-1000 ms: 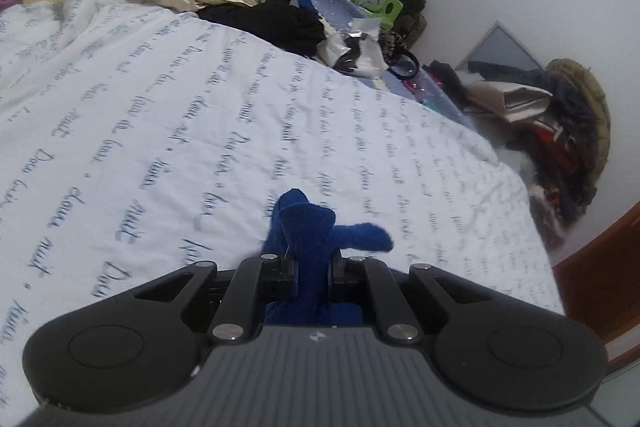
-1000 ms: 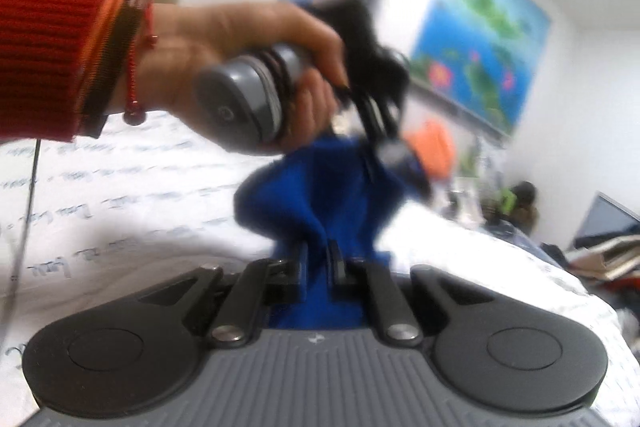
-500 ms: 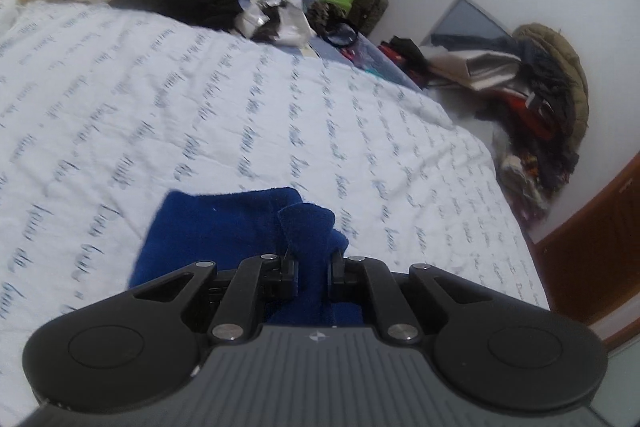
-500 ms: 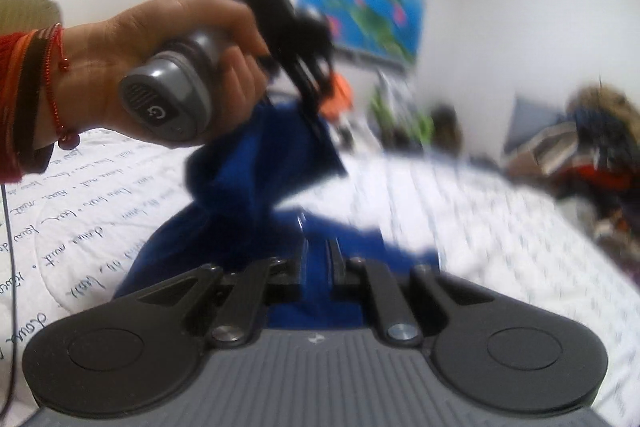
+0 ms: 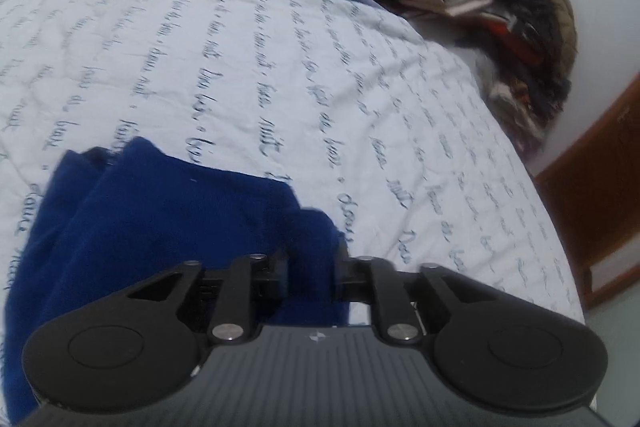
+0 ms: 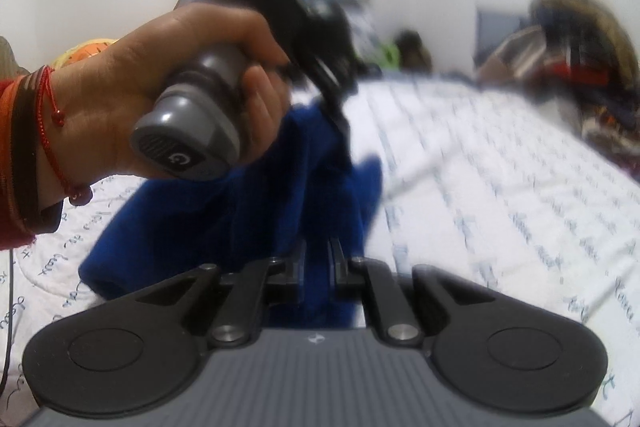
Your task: Fold small clothes
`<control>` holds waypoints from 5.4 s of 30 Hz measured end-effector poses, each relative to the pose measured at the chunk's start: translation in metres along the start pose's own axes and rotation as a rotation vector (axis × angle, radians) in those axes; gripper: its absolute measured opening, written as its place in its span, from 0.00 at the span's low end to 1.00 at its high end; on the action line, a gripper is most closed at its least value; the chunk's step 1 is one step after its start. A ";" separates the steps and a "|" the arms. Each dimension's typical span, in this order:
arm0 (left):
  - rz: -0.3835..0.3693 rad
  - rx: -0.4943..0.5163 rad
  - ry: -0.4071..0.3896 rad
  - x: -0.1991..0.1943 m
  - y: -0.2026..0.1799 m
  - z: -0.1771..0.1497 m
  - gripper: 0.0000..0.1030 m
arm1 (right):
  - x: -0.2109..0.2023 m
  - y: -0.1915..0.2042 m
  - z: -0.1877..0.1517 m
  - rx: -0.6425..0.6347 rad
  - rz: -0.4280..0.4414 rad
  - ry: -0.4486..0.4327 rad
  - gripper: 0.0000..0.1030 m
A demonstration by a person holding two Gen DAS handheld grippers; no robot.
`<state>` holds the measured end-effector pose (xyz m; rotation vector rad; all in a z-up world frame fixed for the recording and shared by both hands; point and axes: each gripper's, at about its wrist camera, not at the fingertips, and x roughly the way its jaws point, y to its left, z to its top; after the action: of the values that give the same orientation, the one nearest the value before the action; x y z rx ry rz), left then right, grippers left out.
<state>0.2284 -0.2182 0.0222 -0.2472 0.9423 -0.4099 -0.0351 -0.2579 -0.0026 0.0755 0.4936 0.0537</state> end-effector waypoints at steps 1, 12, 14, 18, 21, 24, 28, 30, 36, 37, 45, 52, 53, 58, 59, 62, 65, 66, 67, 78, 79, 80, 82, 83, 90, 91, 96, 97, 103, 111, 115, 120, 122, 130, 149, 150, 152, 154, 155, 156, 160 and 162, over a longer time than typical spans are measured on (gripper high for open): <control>-0.045 0.007 0.008 0.001 0.000 0.000 0.50 | 0.001 -0.004 -0.001 0.024 0.011 0.011 0.11; 0.063 0.273 -0.262 -0.084 0.014 -0.013 1.00 | -0.018 -0.058 -0.006 0.241 0.091 0.016 0.74; 0.108 0.336 -0.301 -0.102 0.032 -0.037 1.00 | -0.017 -0.073 -0.005 0.334 0.223 0.009 0.74; 0.177 0.432 -0.327 -0.128 0.071 -0.091 1.00 | 0.002 -0.082 -0.010 0.502 0.440 0.061 0.74; 0.177 0.468 -0.331 -0.142 0.094 -0.128 1.00 | 0.019 -0.078 -0.014 0.547 0.484 0.100 0.74; 0.177 0.475 -0.318 -0.147 0.106 -0.152 1.00 | 0.039 -0.069 -0.011 0.524 0.474 0.143 0.52; 0.200 0.475 -0.322 -0.147 0.112 -0.157 1.00 | 0.047 -0.067 -0.005 0.522 0.451 0.197 0.10; 0.194 0.470 -0.332 -0.151 0.115 -0.155 1.00 | 0.034 -0.076 0.001 0.512 0.468 0.165 0.09; 0.194 0.476 -0.335 -0.143 0.103 -0.149 1.00 | 0.027 -0.098 -0.008 0.426 0.339 0.238 0.10; 0.198 0.480 -0.336 -0.140 0.101 -0.149 1.00 | 0.032 -0.097 -0.013 0.427 0.341 0.269 0.13; 0.220 0.425 -0.304 -0.122 0.102 -0.135 1.00 | 0.029 -0.091 0.045 0.252 0.195 0.059 0.62; 0.249 0.412 -0.329 -0.111 0.091 -0.122 1.00 | 0.130 -0.059 0.094 0.048 0.148 0.137 0.60; 0.254 0.422 -0.332 -0.110 0.089 -0.123 1.00 | 0.146 -0.057 0.096 0.027 0.131 0.157 0.60; 0.279 0.438 -0.317 -0.099 0.090 -0.127 1.00 | 0.184 -0.048 0.100 -0.010 0.161 0.217 0.16; 0.280 0.434 -0.315 -0.098 0.092 -0.127 1.00 | 0.182 -0.045 0.100 -0.041 0.127 0.198 0.11; 0.285 0.413 -0.314 -0.095 0.100 -0.124 1.00 | 0.177 -0.052 0.101 -0.048 -0.030 0.132 0.03; 0.269 0.387 -0.310 -0.096 0.105 -0.118 1.00 | 0.186 -0.070 0.094 0.013 -0.005 0.186 0.03; 0.266 0.391 -0.318 -0.097 0.106 -0.116 1.00 | 0.183 -0.075 0.092 0.046 0.012 0.187 0.05; 0.265 0.396 -0.332 -0.099 0.106 -0.114 1.00 | 0.177 -0.082 0.092 0.079 0.009 0.177 0.06; 0.010 0.068 -0.177 -0.071 0.166 -0.045 1.00 | 0.159 -0.135 0.072 0.346 0.373 0.282 0.97; -0.019 0.051 -0.158 -0.067 0.169 -0.043 1.00 | 0.162 -0.129 0.069 0.322 0.378 0.297 0.97; -0.046 0.036 -0.145 -0.064 0.171 -0.040 1.00 | 0.166 -0.124 0.067 0.303 0.389 0.309 0.97; -0.092 0.006 -0.129 -0.056 0.176 -0.034 0.98 | 0.169 -0.112 0.065 0.252 0.400 0.285 0.97; -0.114 -0.014 -0.120 -0.052 0.178 -0.030 0.96 | 0.171 -0.107 0.065 0.234 0.402 0.280 0.94; -0.148 -0.077 -0.093 -0.020 0.178 -0.006 0.51 | 0.190 -0.094 0.078 0.181 0.363 0.257 0.27; -0.119 -0.057 -0.099 -0.018 0.173 -0.005 0.38 | 0.191 -0.096 0.079 0.192 0.359 0.252 0.26; -0.045 0.065 -0.174 -0.028 0.152 -0.001 0.18 | 0.181 -0.097 0.081 0.224 0.324 0.167 0.18; -0.036 0.075 -0.190 -0.031 0.149 0.002 0.18 | 0.181 -0.097 0.082 0.238 0.317 0.151 0.18; 0.198 0.250 -0.216 -0.020 0.121 0.010 0.28 | 0.201 -0.091 0.087 0.263 0.240 0.194 0.26; 0.328 0.298 -0.396 -0.087 0.111 -0.041 0.87 | 0.119 -0.097 0.079 0.157 0.091 0.091 0.70; 0.368 0.293 -0.360 -0.106 0.102 -0.084 0.95 | 0.081 -0.085 0.052 0.151 0.146 0.113 0.70; 0.448 0.316 -0.310 -0.096 0.101 -0.119 0.95 | 0.088 -0.061 0.020 0.040 0.002 0.205 0.75; 0.445 0.285 -0.298 -0.102 0.106 -0.122 0.95 | 0.082 -0.061 0.017 0.080 -0.073 0.187 0.82; 0.401 0.210 -0.267 -0.129 0.103 -0.139 0.96 | 0.042 -0.033 0.003 0.176 -0.050 0.136 0.86; 0.380 0.152 -0.229 -0.143 0.111 -0.188 1.00 | 0.025 0.001 -0.032 0.064 -0.094 0.167 0.88; 0.379 0.152 -0.227 -0.143 0.111 -0.189 1.00 | 0.026 0.001 -0.032 0.060 -0.097 0.168 0.88; 0.381 0.158 -0.223 -0.144 0.112 -0.191 1.00 | 0.026 0.001 -0.032 0.057 -0.099 0.169 0.88; 0.385 0.157 -0.221 -0.144 0.113 -0.192 1.00 | 0.026 0.002 -0.033 0.055 -0.099 0.169 0.88; 0.384 0.154 -0.219 -0.144 0.113 -0.192 1.00 | 0.026 0.002 -0.033 0.054 -0.100 0.168 0.88; 0.384 0.151 -0.216 -0.144 0.114 -0.193 1.00 | 0.026 0.002 -0.033 0.053 -0.100 0.168 0.88; 0.384 0.146 -0.209 -0.143 0.116 -0.196 1.00 | 0.026 0.002 -0.034 0.046 -0.104 0.167 0.88; 0.386 0.148 -0.205 -0.142 0.117 -0.197 1.00 | 0.026 0.003 -0.034 0.045 -0.104 0.166 0.88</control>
<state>0.0196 -0.0563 -0.0304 0.0298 0.7328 -0.0939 -0.0288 -0.2516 -0.0445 0.0901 0.6643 -0.0538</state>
